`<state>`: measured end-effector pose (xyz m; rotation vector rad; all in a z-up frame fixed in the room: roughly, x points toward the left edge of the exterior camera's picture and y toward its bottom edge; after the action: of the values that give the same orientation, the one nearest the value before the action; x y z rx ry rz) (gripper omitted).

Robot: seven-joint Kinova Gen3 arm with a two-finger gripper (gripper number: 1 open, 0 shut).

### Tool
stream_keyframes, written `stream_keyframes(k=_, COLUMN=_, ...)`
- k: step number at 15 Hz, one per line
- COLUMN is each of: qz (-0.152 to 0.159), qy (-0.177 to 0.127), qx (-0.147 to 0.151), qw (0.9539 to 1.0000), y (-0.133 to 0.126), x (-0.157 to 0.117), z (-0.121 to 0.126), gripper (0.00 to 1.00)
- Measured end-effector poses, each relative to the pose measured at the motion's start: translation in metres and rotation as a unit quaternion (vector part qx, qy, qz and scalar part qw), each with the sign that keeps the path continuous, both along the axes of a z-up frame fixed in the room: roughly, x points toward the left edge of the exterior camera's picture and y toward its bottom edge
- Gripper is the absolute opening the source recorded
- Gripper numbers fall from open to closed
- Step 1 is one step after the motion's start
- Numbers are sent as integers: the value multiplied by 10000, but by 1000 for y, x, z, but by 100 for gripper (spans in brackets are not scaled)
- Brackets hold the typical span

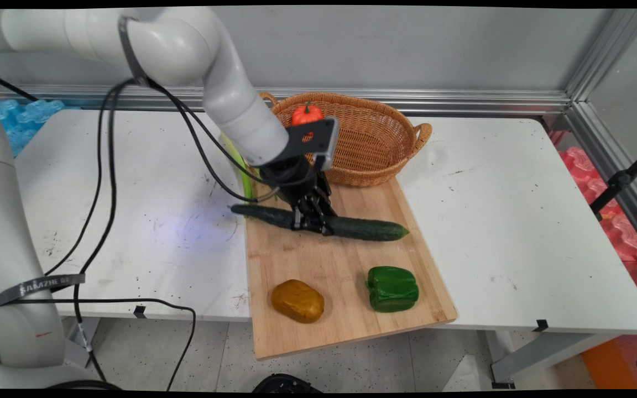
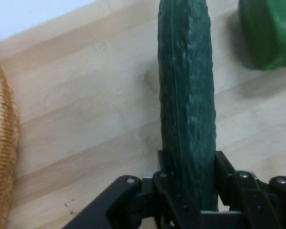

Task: Place the picked object in the vegetable basket

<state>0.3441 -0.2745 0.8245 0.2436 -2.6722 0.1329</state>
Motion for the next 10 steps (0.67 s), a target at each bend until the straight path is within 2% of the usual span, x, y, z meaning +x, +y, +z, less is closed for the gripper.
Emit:
stream_keyframes(k=6, qz=-34, qy=78, qx=-169, qw=9998, y=7, x=14, z=73, gripper=0)
stream_keyframes(k=10, qz=-7, qy=0, qx=-397, qw=9992, y=-7, x=29, z=114, gripper=0)
